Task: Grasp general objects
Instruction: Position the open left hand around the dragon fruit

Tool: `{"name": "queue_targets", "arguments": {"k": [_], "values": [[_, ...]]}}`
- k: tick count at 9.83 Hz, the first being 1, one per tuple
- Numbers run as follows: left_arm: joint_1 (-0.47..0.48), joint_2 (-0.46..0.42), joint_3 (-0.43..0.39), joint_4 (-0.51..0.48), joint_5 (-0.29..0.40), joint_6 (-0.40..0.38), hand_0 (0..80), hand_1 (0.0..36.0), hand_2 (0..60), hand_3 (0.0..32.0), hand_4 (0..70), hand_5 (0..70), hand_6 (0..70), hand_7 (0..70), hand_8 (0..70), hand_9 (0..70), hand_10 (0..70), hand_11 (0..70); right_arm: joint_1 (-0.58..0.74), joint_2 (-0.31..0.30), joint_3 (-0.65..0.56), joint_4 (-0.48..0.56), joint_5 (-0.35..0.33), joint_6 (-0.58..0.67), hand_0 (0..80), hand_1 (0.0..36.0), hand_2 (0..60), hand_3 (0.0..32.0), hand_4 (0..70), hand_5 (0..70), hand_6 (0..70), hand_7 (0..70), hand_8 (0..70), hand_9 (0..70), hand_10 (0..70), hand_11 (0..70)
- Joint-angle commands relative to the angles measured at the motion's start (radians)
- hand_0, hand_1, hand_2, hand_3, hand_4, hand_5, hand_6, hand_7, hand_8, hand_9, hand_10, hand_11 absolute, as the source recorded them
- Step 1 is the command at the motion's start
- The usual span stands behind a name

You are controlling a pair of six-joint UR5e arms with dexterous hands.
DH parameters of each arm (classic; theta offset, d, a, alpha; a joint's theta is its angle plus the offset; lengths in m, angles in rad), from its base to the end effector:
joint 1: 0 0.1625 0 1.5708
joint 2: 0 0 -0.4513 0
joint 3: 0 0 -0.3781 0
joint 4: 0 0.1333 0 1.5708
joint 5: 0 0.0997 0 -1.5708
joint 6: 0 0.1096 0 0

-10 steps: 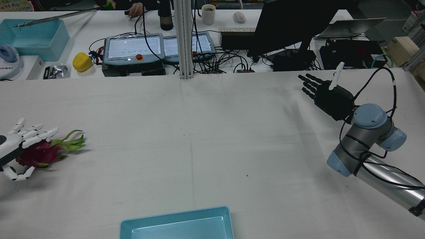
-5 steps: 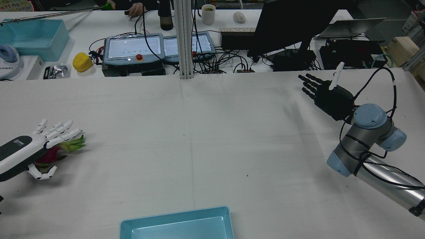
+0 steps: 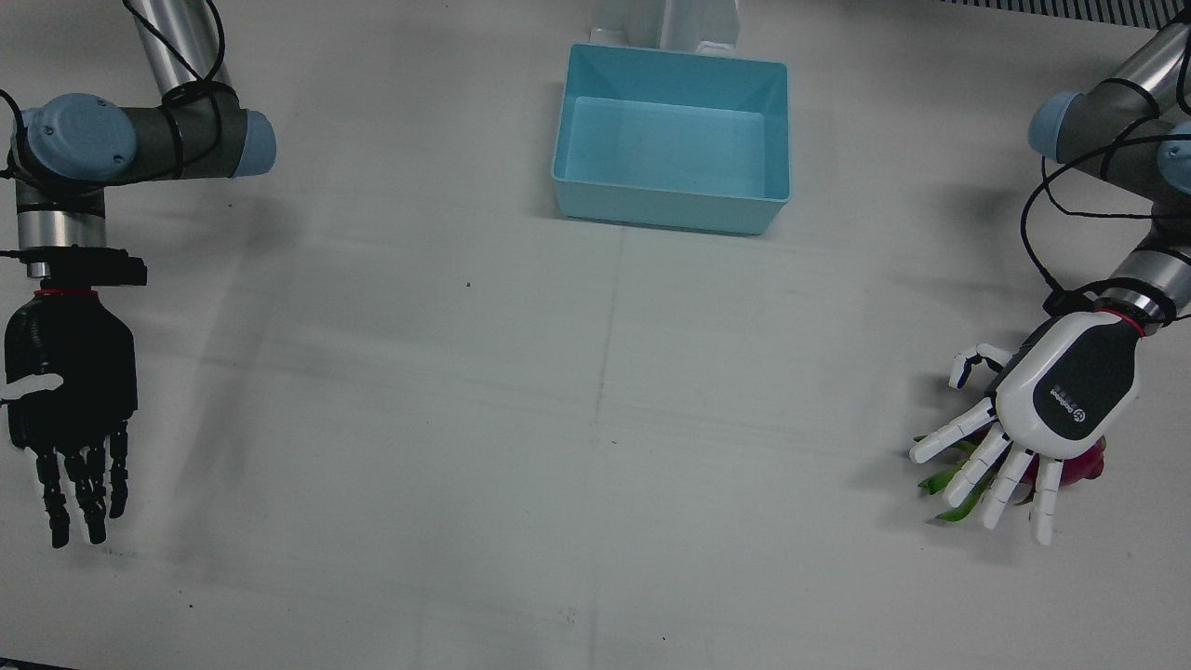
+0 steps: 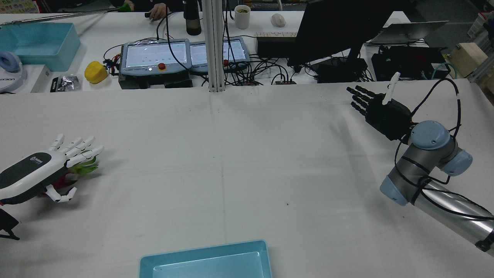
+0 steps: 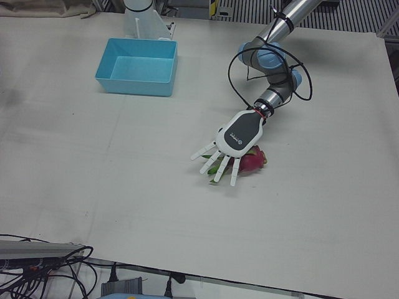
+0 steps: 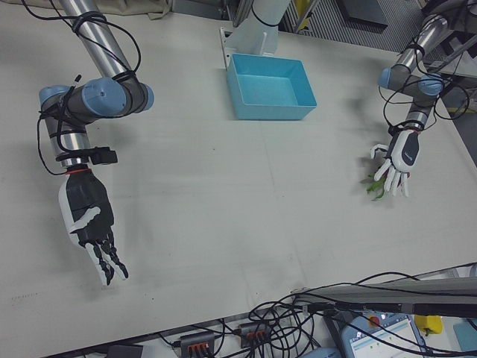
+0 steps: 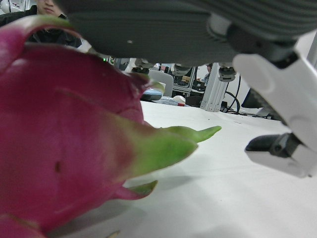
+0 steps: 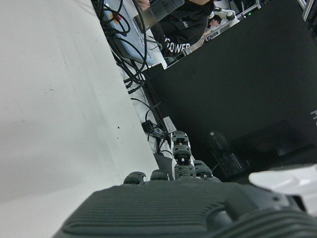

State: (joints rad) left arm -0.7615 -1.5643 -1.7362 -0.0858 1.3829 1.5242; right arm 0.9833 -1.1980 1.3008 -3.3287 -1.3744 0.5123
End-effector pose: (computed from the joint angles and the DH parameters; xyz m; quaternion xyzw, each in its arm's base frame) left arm 0.2551 -0.4556 0.6246 0.3286 0.7148 -0.3089 0.5344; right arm -0.2255 -0.6178 0.6524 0.2904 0.6119 -0.7347 0.0388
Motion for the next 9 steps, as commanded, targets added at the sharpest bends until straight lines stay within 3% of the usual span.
{"name": "queue_targets", "arguments": {"k": [1, 3, 4, 5, 6, 7, 8, 9], "values": [[-0.009, 0.026, 0.006, 0.015, 0.002, 0.033, 13.7, 22.2, 60.0, 32.0, 0.0, 0.0, 0.0, 0.0, 0.0, 0.0, 0.0, 0.0, 0.000, 0.000, 0.000, 0.000, 0.000, 0.000, 0.0, 0.0, 0.0, 0.0, 0.0, 0.0, 0.0, 0.0, 0.0, 0.0, 0.0, 0.0], [-0.013, 0.035, 0.006, 0.035, 0.005, 0.086, 0.0, 17.0, 60.0, 32.0, 0.0, 0.0, 0.0, 0.0, 0.0, 0.0, 0.0, 0.0, 0.000, 0.000, 0.000, 0.000, 0.000, 0.000, 0.0, 0.0, 0.0, 0.0, 0.0, 0.0, 0.0, 0.0, 0.0, 0.0, 0.0, 0.0], [-0.021, 0.035, 0.007, 0.043, 0.005, 0.091, 21.6, 22.9, 60.0, 32.0, 0.0, 0.0, 0.0, 0.0, 0.0, 0.0, 0.0, 0.0, 0.000, 0.000, 0.000, 0.000, 0.000, 0.000, 0.0, 0.0, 0.0, 0.0, 0.0, 0.0, 0.0, 0.0, 0.0, 0.0, 0.0, 0.0], [-0.033, 0.035, 0.003, 0.052, 0.005, 0.126, 29.7, 25.6, 60.0, 32.0, 0.0, 0.1, 0.0, 0.0, 0.0, 0.0, 0.0, 0.0, 0.000, 0.000, 0.000, 0.000, 0.000, 0.000, 0.0, 0.0, 0.0, 0.0, 0.0, 0.0, 0.0, 0.0, 0.0, 0.0, 0.0, 0.0], [-0.045, 0.035, 0.000, 0.063, 0.005, 0.146, 31.9, 26.1, 60.0, 32.0, 0.0, 0.0, 0.0, 0.0, 0.0, 0.0, 0.0, 0.0, 0.000, 0.000, 0.000, 0.000, 0.000, 0.000, 0.0, 0.0, 0.0, 0.0, 0.0, 0.0, 0.0, 0.0, 0.0, 0.0, 0.0, 0.0], [-0.089, 0.042, -0.009, 0.055, 0.016, 0.136, 4.0, 18.0, 60.0, 32.0, 0.0, 0.0, 0.0, 0.0, 0.0, 0.0, 0.0, 0.0, 0.000, 0.000, 0.000, 0.000, 0.000, 0.000, 0.0, 0.0, 0.0, 0.0, 0.0, 0.0, 0.0, 0.0, 0.0, 0.0, 0.0, 0.0], [-0.145, 0.056, -0.050, 0.058, 0.062, 0.139, 0.0, 14.6, 60.0, 32.0, 0.0, 0.0, 0.0, 0.0, 0.0, 0.0, 0.0, 0.0, 0.000, 0.000, 0.000, 0.000, 0.000, 0.000, 0.0, 0.0, 0.0, 0.0, 0.0, 0.0, 0.0, 0.0, 0.0, 0.0, 0.0, 0.0], [-0.188, 0.055, -0.102, 0.111, 0.115, 0.145, 12.7, 19.1, 60.0, 32.0, 0.0, 0.0, 0.0, 0.0, 0.0, 0.0, 0.0, 0.0, 0.000, 0.000, 0.000, 0.000, 0.000, 0.000, 0.0, 0.0, 0.0, 0.0, 0.0, 0.0, 0.0, 0.0, 0.0, 0.0, 0.0, 0.0]]}}
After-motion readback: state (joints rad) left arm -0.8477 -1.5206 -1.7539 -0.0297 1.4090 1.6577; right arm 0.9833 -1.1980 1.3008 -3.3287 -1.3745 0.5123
